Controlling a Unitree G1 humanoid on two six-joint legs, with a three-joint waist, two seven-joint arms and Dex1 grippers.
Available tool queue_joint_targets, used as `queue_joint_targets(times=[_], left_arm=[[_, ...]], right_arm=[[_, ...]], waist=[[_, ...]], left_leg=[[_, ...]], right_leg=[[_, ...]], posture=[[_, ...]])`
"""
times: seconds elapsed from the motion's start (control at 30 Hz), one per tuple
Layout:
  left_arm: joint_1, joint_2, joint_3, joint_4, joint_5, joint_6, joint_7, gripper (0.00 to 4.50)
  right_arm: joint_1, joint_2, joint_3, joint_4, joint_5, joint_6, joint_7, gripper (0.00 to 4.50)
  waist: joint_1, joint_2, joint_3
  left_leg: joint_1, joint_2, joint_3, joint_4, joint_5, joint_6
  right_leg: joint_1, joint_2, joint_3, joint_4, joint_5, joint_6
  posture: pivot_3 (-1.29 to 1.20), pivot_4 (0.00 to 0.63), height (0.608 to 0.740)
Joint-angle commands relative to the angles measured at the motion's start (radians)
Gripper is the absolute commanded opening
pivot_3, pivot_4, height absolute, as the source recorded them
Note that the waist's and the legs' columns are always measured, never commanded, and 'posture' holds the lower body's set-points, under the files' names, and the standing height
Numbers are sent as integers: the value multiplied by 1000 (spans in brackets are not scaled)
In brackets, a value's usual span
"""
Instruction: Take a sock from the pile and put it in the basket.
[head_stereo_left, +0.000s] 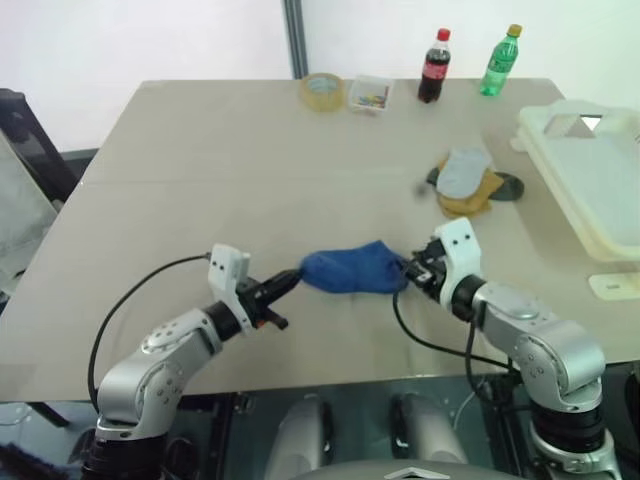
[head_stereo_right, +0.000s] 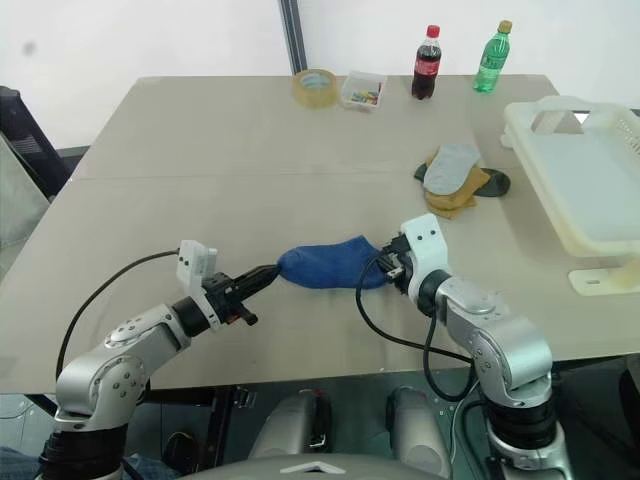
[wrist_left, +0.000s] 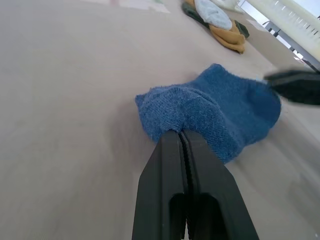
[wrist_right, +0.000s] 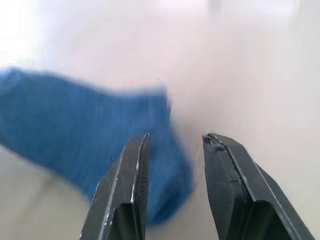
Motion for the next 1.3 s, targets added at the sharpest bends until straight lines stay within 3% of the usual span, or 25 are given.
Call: queue_joint_targets(times=[0.03,0.2,0.47,0.5,0.6,0.8,1.03,1.3], left_arm=[[-4,4,-9,-20,-6,21,13,0],[-17,-2,-34,-23,10,11,16,0],[12,-15,-36,-56,-29,26,5,0],[14,-17,-34,-58,-30,25,5,692],[21,-16,-29,-66,-35,24,5,1687],[24,3,-8,-66,-50,25,-2,4352],[-43,-5,46,-3,-119,77,17,4469],[-176,-18,-12,126,-94,164,64,4469]], right_arm=[[-6,9,68,22,-30,-166,49,1764],[-27,43,200,185,-106,-392,118,1764],[-36,82,239,415,-210,-529,114,1764],[-37,83,232,431,-220,-540,110,1892],[-37,92,215,483,-231,-575,107,1892],[-21,153,185,486,-221,-659,91,1892],[-36,187,159,479,-270,-643,22,1892],[-21,206,204,570,-357,-556,-20,1892]], waist=[[-2,0,0],[0,-1,0],[2,-1,0],[2,-1,0],[2,-1,0],[1,-1,0],[3,-1,0],[2,-2,-1]], left_leg=[[0,0,0,0,0,0],[0,0,0,0,0,0],[0,0,0,0,0,0],[0,0,0,0,0,0],[0,0,0,0,0,0],[1,0,1,0,0,0],[1,0,0,0,0,0],[2,0,0,1,0,0]], right_leg=[[0,0,0,0,0,0],[0,0,0,0,0,0],[0,0,0,0,0,0],[0,0,0,0,0,0],[0,0,0,0,0,0],[1,0,0,0,0,0],[1,0,0,1,0,0],[2,0,0,1,1,0]], posture=[[0,150,740],[0,150,740],[0,150,740],[0,150,740],[0,150,740],[0,150,740],[0,150,740],[0,150,740]])
